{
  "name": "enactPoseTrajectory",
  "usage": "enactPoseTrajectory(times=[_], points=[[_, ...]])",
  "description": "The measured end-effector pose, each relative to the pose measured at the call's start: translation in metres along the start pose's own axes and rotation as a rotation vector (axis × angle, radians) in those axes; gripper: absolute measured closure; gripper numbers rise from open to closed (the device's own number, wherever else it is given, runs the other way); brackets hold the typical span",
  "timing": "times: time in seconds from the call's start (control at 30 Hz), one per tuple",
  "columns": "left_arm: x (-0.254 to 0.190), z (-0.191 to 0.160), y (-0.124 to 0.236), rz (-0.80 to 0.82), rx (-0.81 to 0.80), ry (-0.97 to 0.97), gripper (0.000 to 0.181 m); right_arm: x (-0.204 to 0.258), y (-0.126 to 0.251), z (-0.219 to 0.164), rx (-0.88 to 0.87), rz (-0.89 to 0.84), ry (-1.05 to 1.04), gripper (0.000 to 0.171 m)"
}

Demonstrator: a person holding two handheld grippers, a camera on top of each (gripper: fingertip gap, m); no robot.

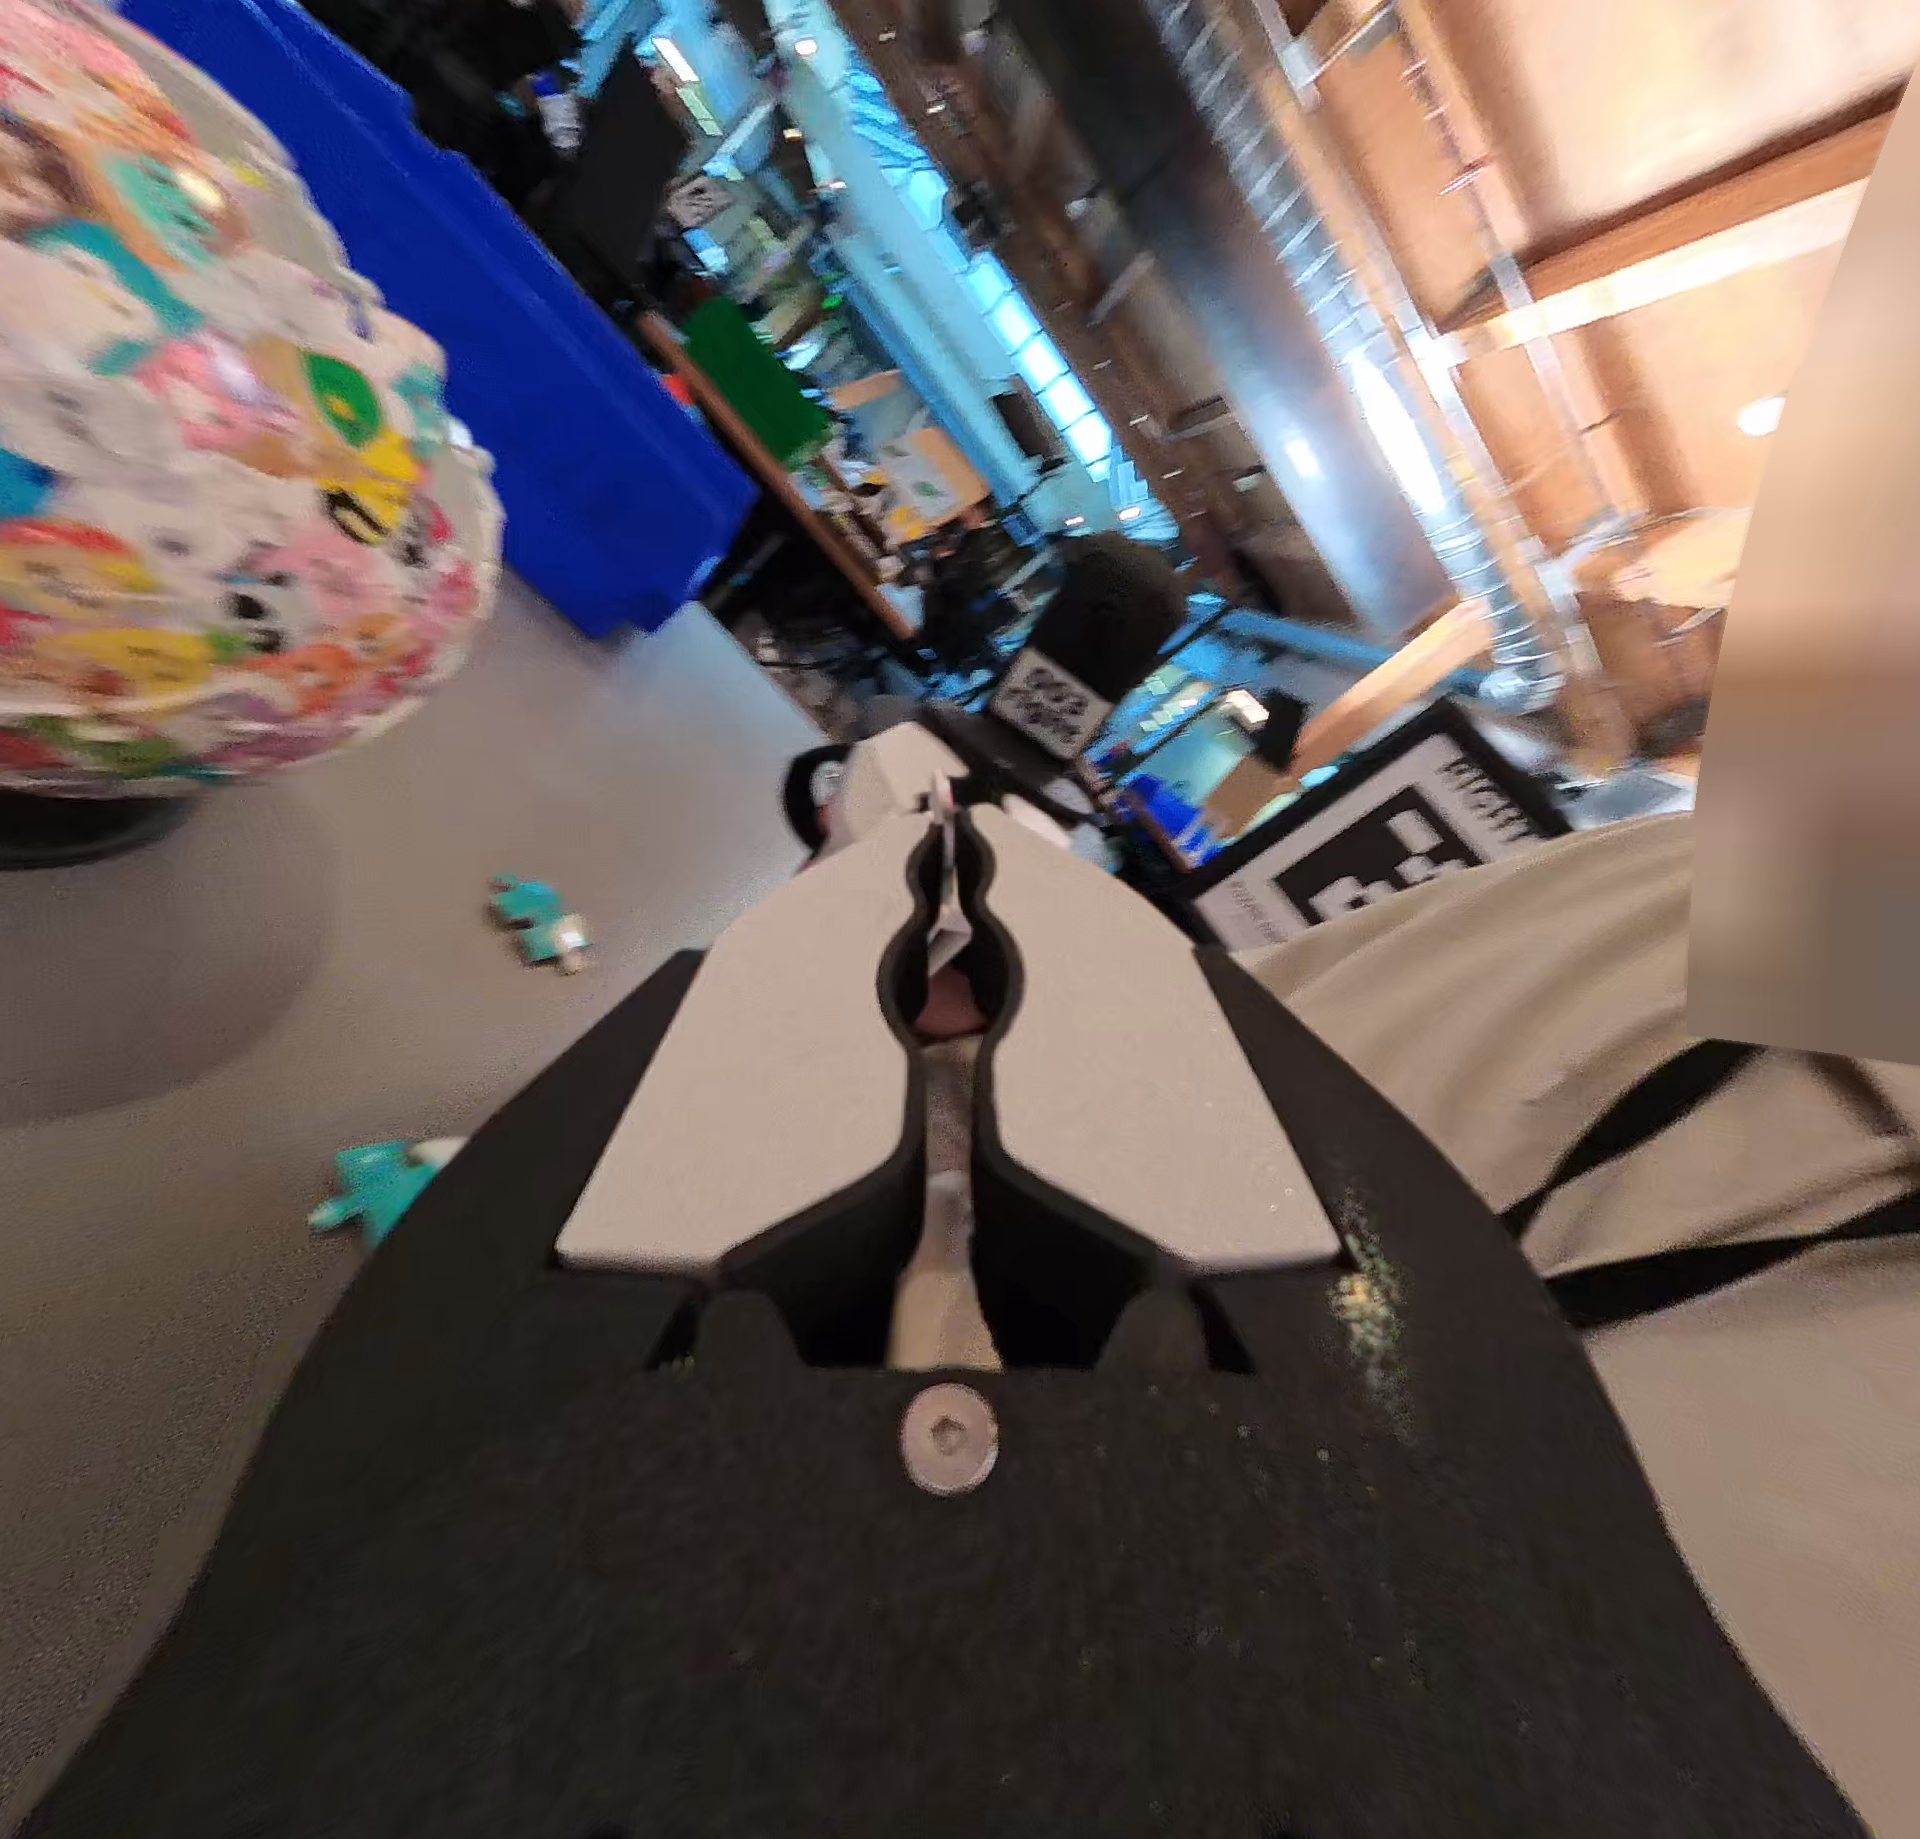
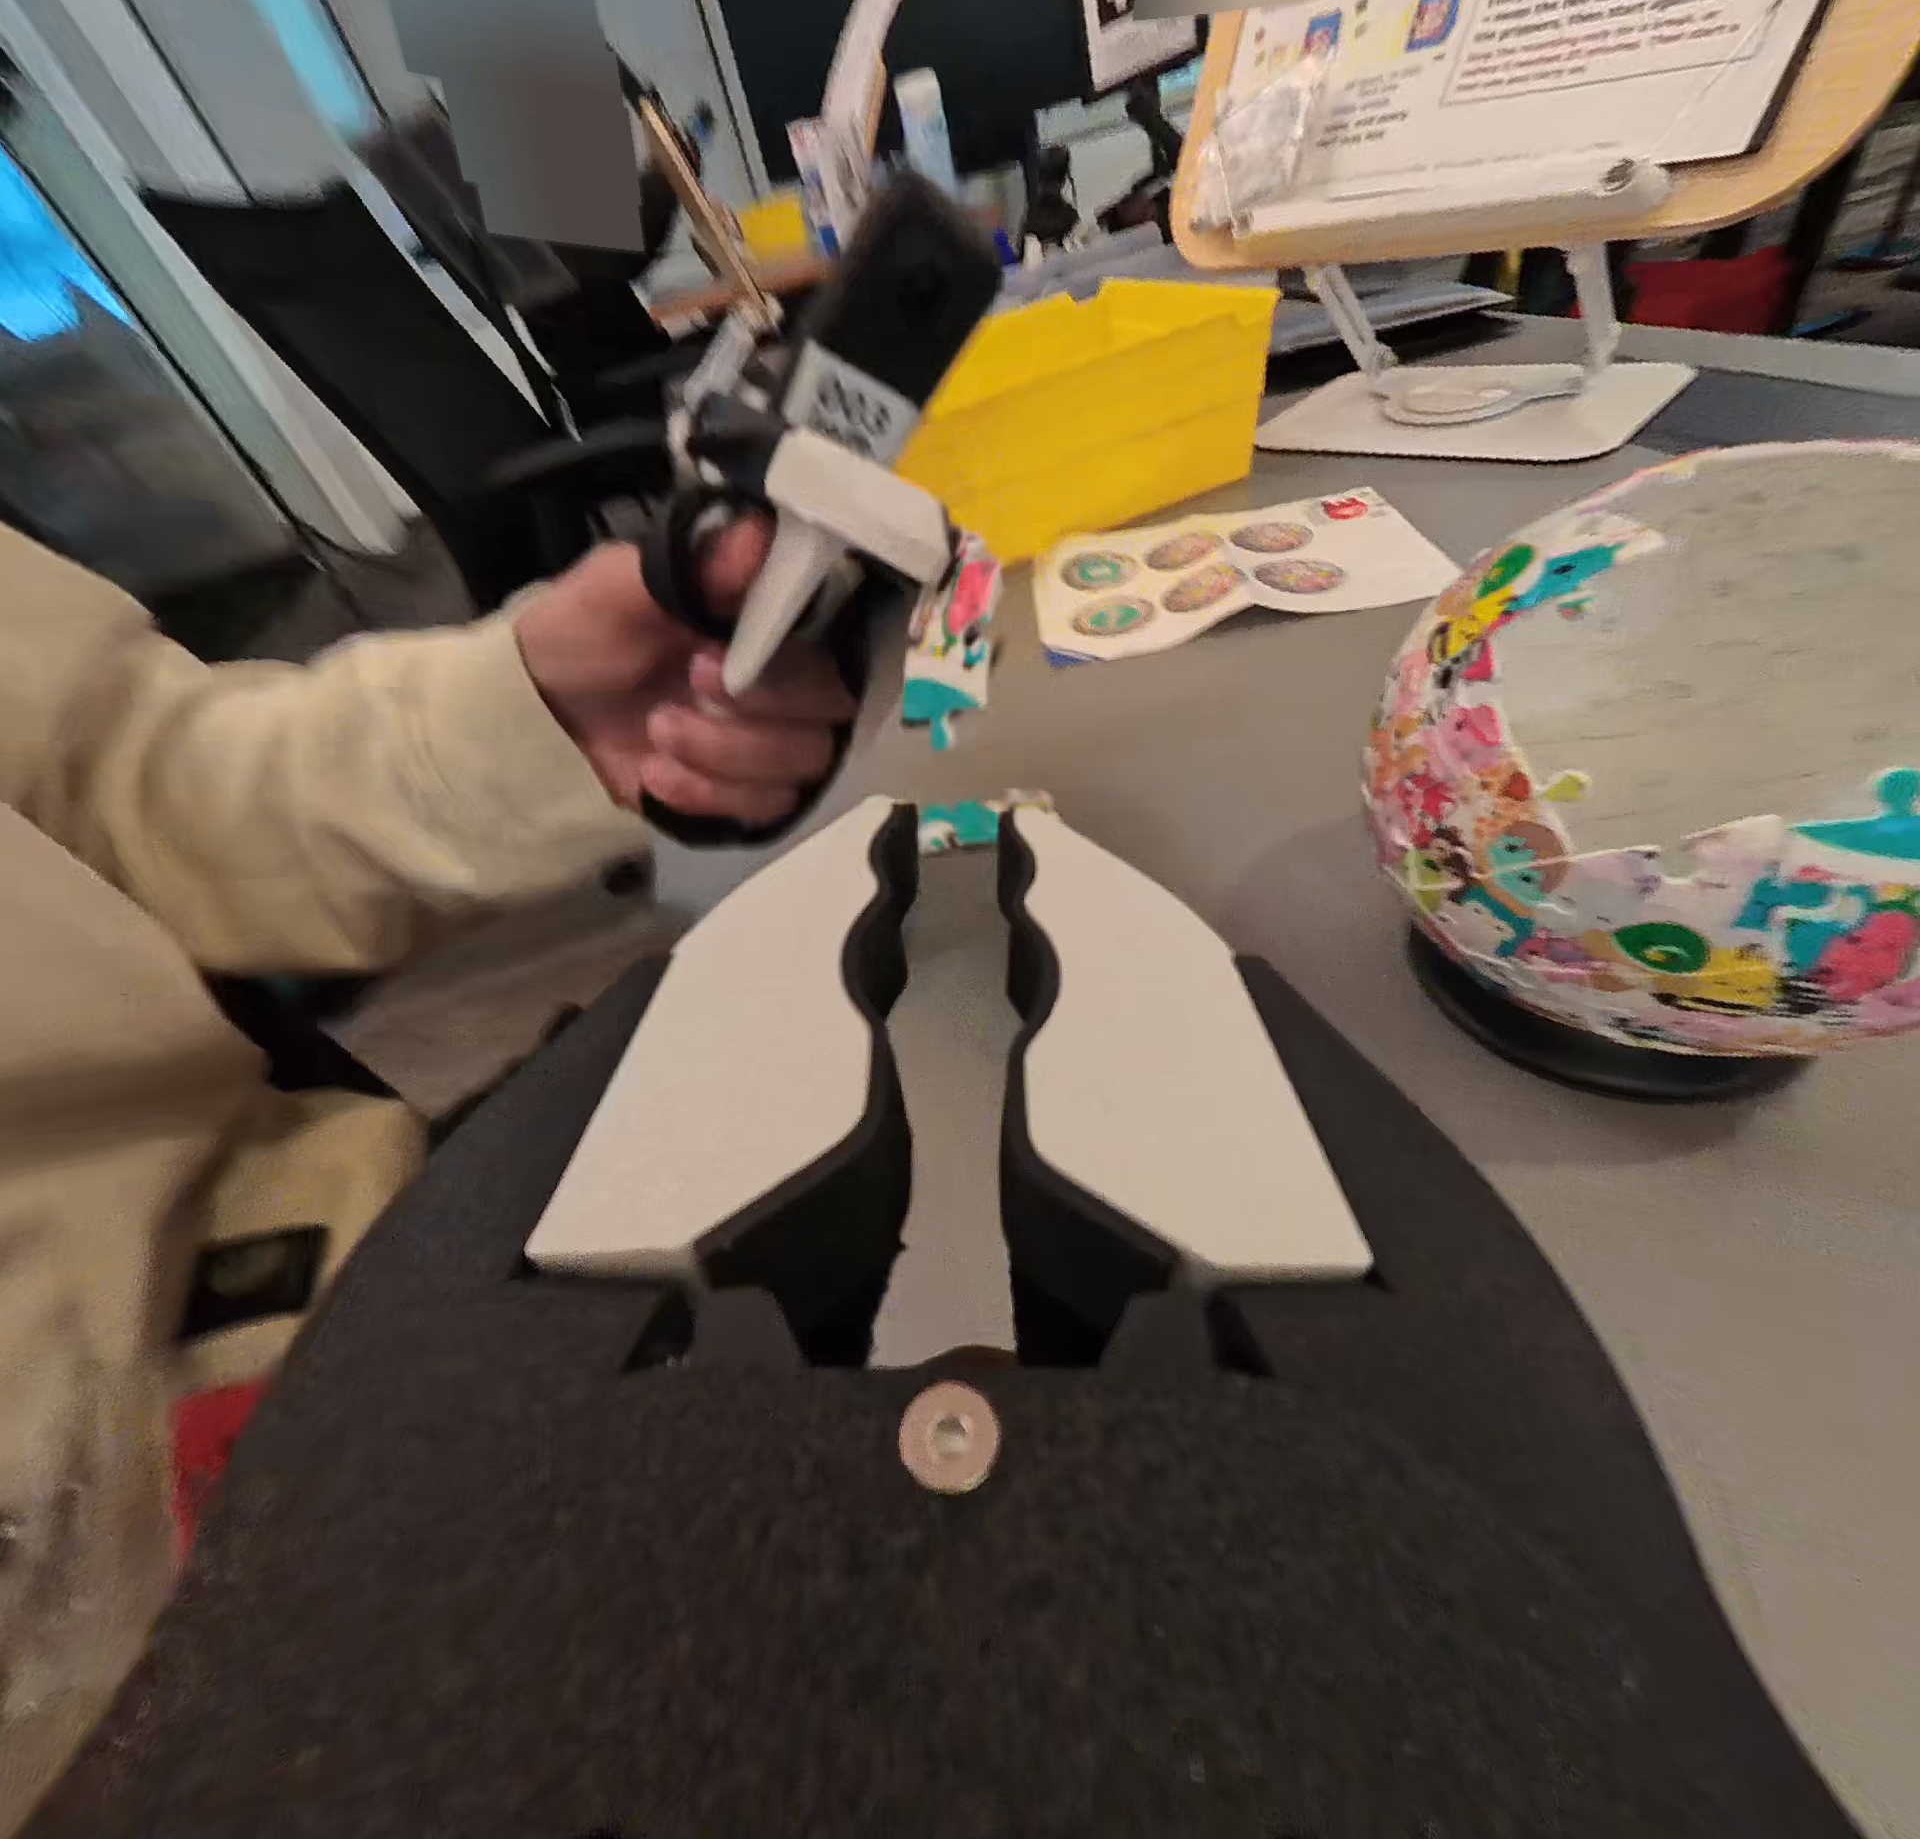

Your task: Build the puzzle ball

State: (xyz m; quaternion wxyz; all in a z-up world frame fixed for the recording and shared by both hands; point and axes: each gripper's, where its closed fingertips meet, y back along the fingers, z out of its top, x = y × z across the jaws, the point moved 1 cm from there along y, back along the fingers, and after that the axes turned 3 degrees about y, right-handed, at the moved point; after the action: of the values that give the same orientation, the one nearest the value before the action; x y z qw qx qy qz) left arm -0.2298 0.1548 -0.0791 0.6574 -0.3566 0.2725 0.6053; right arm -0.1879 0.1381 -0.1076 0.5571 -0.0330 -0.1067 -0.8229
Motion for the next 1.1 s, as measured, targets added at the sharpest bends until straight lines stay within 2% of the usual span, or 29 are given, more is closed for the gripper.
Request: enactPoseTrajectory(times=[0.1, 0.23, 0.3, 0.47, 0.8, 0.9, 1.0, 1.1], points=[[-0.009, -0.003, -0.009, -0.11, -0.059, 0.076, 0.18, 0.008, -0.003, 0.003, -0.049, 0.097, -0.157, 0.154], [-0.011, -0.006, -0.018, -0.131, -0.087, 0.086, 0.18, 0.019, 0.002, 0.014, -0.144, 0.231, -0.291, 0.158], [-0.014, -0.008, -0.021, -0.141, -0.089, 0.074, 0.18, 0.016, 0.006, 0.015, -0.147, 0.235, -0.324, 0.168], [-0.016, -0.015, -0.028, -0.124, -0.05, 0.035, 0.18, 0.007, 0.02, 0.028, -0.239, 0.29, -0.443, 0.169], [-0.01, -0.026, -0.035, -0.078, 0.002, 0.002, 0.179, 0.0, 0.024, 0.036, -0.292, 0.307, -0.492, 0.17], [-0.004, -0.036, -0.041, -0.03, 0.057, -0.013, 0.181, -0.005, 0.023, 0.039, -0.267, 0.289, -0.475, 0.17], [-0.001, -0.04, -0.046, -0.003, 0.075, -0.026, 0.181, -0.016, 0.023, 0.045, -0.169, 0.306, -0.454, 0.17], [0.007, -0.036, -0.039, 0.083, 0.082, -0.088, 0.181, -0.051, 0.029, 0.055, -0.034, 0.25, -0.394, 0.17]])
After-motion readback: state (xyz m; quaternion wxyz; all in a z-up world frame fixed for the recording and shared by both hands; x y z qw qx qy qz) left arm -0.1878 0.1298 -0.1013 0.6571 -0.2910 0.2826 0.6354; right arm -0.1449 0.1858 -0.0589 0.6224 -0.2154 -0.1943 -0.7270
